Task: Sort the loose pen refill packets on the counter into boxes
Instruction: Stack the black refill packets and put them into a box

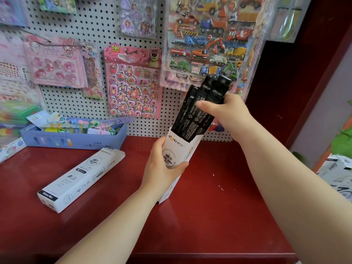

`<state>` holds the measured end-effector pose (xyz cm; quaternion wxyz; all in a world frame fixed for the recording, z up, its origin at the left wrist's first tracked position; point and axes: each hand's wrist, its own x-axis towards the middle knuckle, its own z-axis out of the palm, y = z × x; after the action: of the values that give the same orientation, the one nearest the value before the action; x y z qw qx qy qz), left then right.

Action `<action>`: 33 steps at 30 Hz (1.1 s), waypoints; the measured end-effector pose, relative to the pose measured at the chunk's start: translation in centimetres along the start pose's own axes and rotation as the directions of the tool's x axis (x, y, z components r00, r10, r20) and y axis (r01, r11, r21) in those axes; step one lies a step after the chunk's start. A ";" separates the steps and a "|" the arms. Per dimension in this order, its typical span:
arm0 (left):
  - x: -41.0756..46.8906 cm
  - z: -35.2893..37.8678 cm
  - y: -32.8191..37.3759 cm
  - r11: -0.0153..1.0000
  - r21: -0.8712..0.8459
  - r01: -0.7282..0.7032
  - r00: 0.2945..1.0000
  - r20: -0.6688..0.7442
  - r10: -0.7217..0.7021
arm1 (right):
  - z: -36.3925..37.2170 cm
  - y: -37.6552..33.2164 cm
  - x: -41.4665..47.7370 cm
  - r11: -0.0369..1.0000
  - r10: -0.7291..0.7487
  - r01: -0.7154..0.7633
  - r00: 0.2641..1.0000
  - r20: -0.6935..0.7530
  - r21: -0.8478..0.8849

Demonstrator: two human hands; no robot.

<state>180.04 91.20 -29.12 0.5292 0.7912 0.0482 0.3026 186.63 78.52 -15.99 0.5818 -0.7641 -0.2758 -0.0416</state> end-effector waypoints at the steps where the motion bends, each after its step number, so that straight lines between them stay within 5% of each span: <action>1: 0.0 0.0 0.0 1.000 -0.001 0.000 1.000 -0.001 0.000 | -0.2 0.0 0.1 1.000 0.010 -0.010 1.000 -0.018 0.005; 5: 0.1 0.0 0.0 1.000 -0.002 0.007 0.999 -0.032 -0.007 | 0.0 0.6 -0.1 0.985 0.032 -0.015 0.995 0.096 -0.171; 9: 0.3 -0.1 0.0 1.000 0.016 0.006 1.000 -0.029 -0.005 | 0.3 1.2 -0.2 0.989 0.056 -0.032 0.985 0.163 -0.147; 12: 0.3 0.0 0.0 1.000 0.021 0.010 1.000 -0.018 -0.010 | -0.2 0.8 -0.4 0.997 0.075 -0.073 0.989 0.128 -0.024; 16: 0.4 0.1 0.1 1.000 0.020 0.015 1.000 -0.007 -0.014 | 0.1 0.9 -0.5 0.993 0.076 -0.064 0.990 0.116 -0.097; 22: 0.2 0.2 0.0 1.000 0.014 0.015 1.000 -0.009 -0.015 | -0.8 -0.1 0.1 0.991 0.022 -0.033 0.996 -0.086 -0.132; 27: 0.2 0.2 0.0 1.000 0.014 0.025 0.999 -0.021 -0.024 | 0.6 0.8 -0.5 0.945 0.141 -0.052 0.956 0.258 -0.323; 30: 0.3 0.0 -0.1 0.999 0.029 0.027 0.999 -0.025 -0.026 | 0.9 1.0 -0.7 0.957 0.163 -0.064 0.926 0.341 -0.284; 33: 0.2 -0.1 -0.3 0.999 0.023 0.030 0.999 -0.017 -0.030 | 0.0 0.5 -0.4 0.976 0.141 -0.113 0.979 0.145 -0.185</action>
<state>180.26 91.45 -29.23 0.5240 0.7940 0.0681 0.3004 186.53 78.33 -16.54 0.4901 -0.8293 -0.2665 0.0318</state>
